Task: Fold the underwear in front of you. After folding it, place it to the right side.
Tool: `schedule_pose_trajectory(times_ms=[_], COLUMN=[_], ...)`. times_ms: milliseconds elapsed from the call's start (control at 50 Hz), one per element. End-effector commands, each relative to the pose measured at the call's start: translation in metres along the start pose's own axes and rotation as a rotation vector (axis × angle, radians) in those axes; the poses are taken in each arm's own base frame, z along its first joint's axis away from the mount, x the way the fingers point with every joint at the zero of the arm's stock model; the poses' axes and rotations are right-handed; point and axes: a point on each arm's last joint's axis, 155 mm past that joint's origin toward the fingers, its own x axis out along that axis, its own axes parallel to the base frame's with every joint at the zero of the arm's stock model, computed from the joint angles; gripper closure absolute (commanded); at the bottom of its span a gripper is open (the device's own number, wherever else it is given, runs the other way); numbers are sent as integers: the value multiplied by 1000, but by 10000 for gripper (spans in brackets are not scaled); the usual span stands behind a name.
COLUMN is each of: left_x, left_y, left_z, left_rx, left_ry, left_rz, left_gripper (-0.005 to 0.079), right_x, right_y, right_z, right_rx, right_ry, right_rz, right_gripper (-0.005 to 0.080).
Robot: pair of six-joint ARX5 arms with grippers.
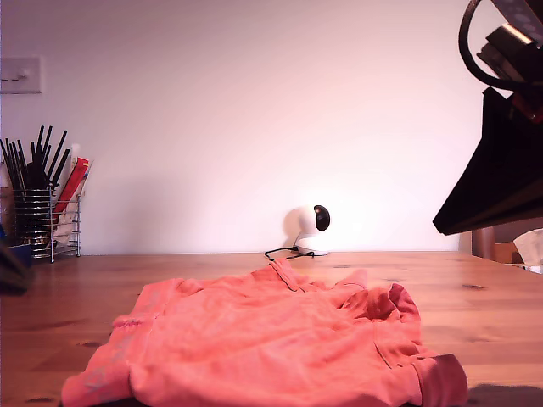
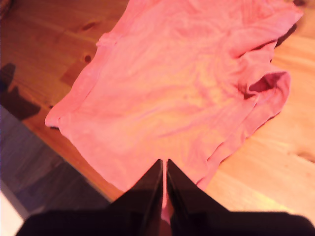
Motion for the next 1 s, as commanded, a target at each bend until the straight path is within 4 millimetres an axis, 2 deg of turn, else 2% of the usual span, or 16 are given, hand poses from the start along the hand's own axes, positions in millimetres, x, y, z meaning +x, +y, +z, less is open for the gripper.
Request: schedule_pose_trajectory(times_ms=[0, 60, 140, 200, 320, 560, 760, 980], left_x=[2, 2, 3, 4, 10, 24, 36, 48], left_y=[2, 3, 5, 8, 17, 27, 33, 31], left_z=[-8, -8, -11, -15, -25, -27, -39, -40], left_rx=[-74, -157, -228, -285, -360, -468, -494, -503], left_ry=[17, 19, 30, 47, 92, 115, 173, 191], left_rz=[-3, -1, 7, 23, 51, 65, 73, 60], left_gripper=[704, 563, 311, 237, 237, 237, 237, 241], right_x=[1, 1, 1, 1, 1, 1, 1, 1], right_y=[-1, -1, -1, 0, 1, 1, 1, 1], right_z=[-3, -3, -2, 0, 6, 8, 9, 9], right_rx=[4, 4, 1, -2, -8, -16, -17, -17], right_ry=[1, 1, -3, -12, -34, -42, -46, -50], right_rz=[2, 3, 4, 5, 9, 10, 10, 11], right_gripper=[763, 763, 763, 763, 763, 763, 763, 763])
